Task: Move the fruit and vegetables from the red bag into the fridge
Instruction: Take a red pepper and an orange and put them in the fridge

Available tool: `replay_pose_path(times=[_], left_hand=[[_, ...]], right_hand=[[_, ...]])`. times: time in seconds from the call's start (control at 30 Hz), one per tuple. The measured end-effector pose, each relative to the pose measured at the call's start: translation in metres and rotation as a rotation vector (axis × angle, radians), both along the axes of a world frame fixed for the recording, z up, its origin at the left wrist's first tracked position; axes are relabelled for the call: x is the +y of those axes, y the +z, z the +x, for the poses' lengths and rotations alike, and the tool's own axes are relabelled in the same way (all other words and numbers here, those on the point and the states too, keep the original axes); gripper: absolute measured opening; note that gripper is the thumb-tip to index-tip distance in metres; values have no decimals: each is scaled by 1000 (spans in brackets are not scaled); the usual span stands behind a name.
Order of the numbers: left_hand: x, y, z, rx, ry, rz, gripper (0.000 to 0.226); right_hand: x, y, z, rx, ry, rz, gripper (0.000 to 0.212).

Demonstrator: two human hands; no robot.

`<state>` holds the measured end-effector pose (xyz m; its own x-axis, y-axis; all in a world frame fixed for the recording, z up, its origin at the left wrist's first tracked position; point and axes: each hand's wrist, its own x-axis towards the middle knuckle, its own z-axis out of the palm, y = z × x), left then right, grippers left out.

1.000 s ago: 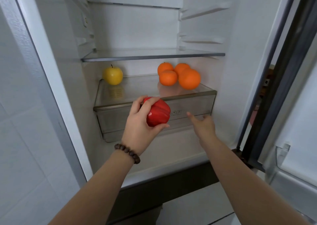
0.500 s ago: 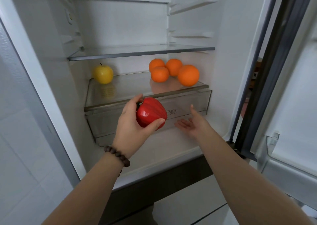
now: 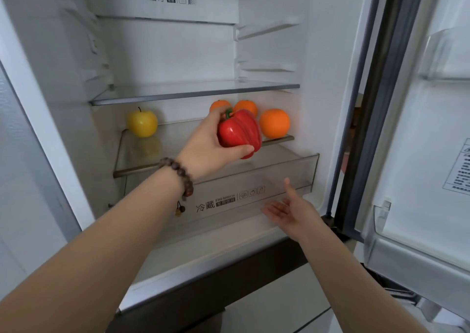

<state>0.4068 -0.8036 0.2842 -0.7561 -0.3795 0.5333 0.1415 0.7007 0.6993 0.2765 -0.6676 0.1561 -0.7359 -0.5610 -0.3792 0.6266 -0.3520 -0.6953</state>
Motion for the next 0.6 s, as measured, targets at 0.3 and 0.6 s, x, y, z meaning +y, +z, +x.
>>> replay_pose_path(times=[0.3,0.6], left_hand=[[-14,-4,-50,-424,-94,-195,96],[-13,-44,-98,-584,-118,-353,87]], right_hand=[[41,4,17,0,-15,7,63],[45,3,20,4,7,22,31]])
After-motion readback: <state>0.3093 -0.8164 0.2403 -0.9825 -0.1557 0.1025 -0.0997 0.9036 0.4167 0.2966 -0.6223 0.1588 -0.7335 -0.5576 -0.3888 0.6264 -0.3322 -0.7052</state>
